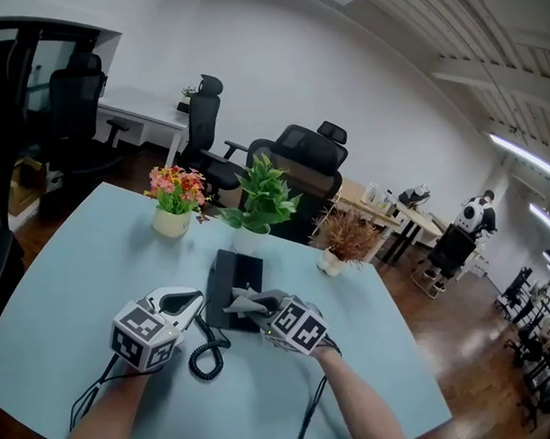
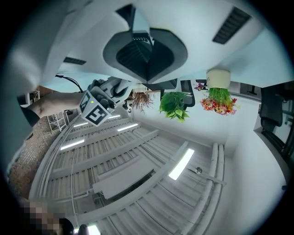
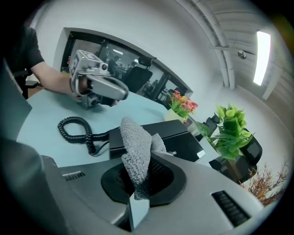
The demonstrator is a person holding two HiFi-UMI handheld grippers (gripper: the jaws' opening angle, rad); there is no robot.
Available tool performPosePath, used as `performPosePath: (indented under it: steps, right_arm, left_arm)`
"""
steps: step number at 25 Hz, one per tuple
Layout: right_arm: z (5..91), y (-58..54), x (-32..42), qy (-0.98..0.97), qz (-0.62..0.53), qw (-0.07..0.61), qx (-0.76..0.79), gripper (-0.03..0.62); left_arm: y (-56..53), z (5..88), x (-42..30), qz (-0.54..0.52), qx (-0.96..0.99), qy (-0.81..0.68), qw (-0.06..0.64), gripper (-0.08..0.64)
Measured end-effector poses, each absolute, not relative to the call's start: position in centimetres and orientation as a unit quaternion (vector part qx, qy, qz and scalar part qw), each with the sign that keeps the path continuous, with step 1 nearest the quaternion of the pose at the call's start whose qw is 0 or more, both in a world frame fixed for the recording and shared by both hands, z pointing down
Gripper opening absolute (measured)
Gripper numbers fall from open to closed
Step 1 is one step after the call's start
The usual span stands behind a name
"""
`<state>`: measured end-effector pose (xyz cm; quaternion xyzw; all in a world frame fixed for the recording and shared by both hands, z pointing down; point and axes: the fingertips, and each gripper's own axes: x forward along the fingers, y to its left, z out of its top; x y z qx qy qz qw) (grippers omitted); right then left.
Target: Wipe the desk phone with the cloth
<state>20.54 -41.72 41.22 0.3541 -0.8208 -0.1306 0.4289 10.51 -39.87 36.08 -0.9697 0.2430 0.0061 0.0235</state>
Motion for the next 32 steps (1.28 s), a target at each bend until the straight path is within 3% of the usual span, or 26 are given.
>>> performPosePath:
  steps: [7,9,15,19,25,32]
  right_arm:
    - [45.1,-33.9,19.4,-0.82,-0.115,0.5,0.252,-0.006]
    - [44.2,-34.5,20.3,-0.818,-0.12,0.494,0.269,-0.006]
    - [33.2,-44.9,25.1,-0.822,-0.11,0.295,0.474,-0.006]
    - [30.3,-51.0,26.8,-0.792,-0.121,0.243,0.547,-0.006]
    - [33.7,-53.0,26.2,-0.785,-0.111,0.298,0.532,-0.006]
    - [37.7,-46.2,24.1,-0.82,-0.097,0.332,0.456,-0.006]
  left_arm:
    - [-39.5,36.1,10.5,0.004,-0.97,0.243,0.021,-0.005]
    - [-39.5,36.2,10.6,0.001,-0.97,0.242,0.02,-0.005]
    - [-39.6,36.2,10.7,-0.002,-0.97,0.24,0.018,-0.003]
    - [-39.7,36.3,11.0,-0.003,-0.971,0.239,0.016,-0.003]
    - [-39.3,36.1,10.7,-0.003,-0.971,0.237,0.018,-0.003]
    - [-39.3,35.9,10.4,0.0,-0.971,0.237,0.022,-0.004]
